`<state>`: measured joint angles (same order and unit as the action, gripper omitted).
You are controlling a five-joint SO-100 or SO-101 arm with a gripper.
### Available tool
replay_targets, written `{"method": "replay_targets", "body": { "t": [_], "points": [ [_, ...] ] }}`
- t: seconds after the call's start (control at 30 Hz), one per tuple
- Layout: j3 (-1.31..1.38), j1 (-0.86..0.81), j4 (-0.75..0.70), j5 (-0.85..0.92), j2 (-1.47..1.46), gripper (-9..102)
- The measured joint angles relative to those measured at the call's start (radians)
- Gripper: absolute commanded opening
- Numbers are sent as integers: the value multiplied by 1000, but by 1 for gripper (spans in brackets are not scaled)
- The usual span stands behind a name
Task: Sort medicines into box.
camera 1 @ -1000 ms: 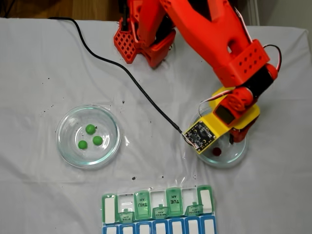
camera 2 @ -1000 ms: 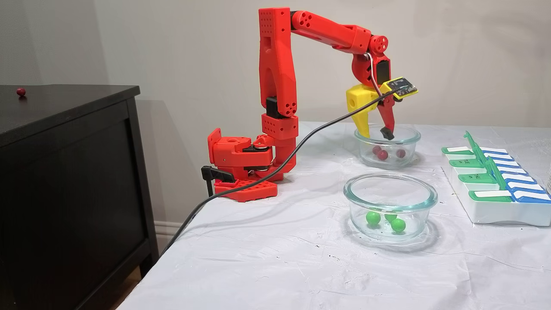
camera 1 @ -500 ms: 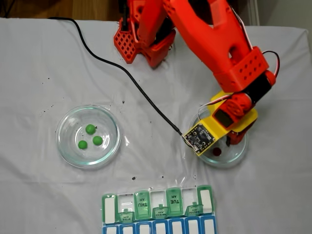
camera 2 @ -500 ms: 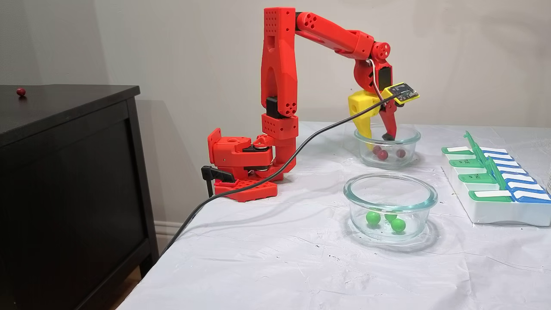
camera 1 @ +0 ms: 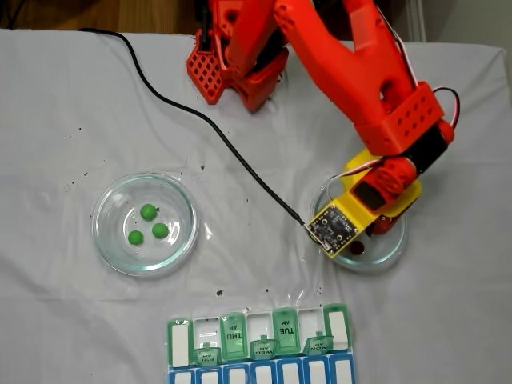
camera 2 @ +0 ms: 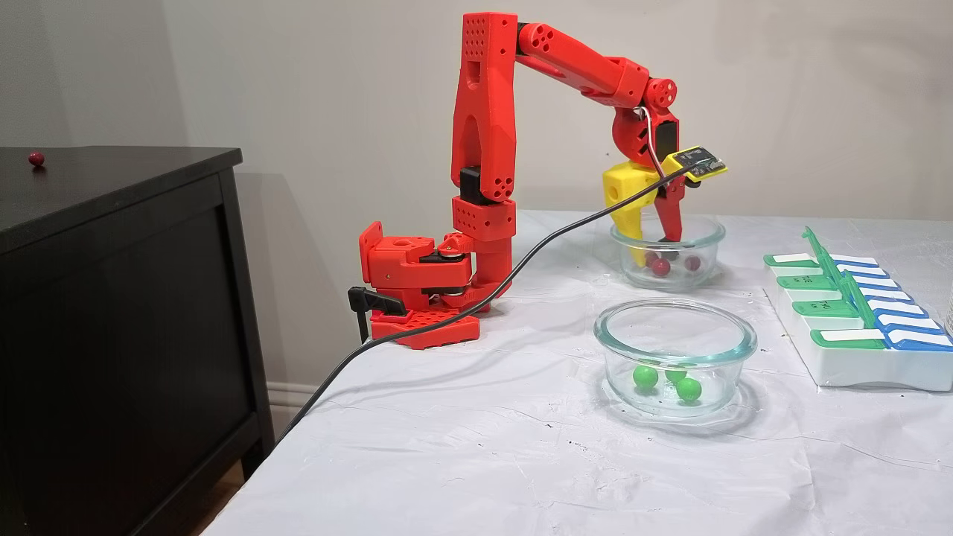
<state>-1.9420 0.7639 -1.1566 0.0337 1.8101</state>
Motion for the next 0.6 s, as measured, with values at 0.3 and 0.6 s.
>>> {"method": "replay_targets", "body": {
  "t": [0.3,0.6],
  "points": [
    [106,11,-86,14,-101,22],
    [115,41,-95,20,-110,2]
  ]
}}
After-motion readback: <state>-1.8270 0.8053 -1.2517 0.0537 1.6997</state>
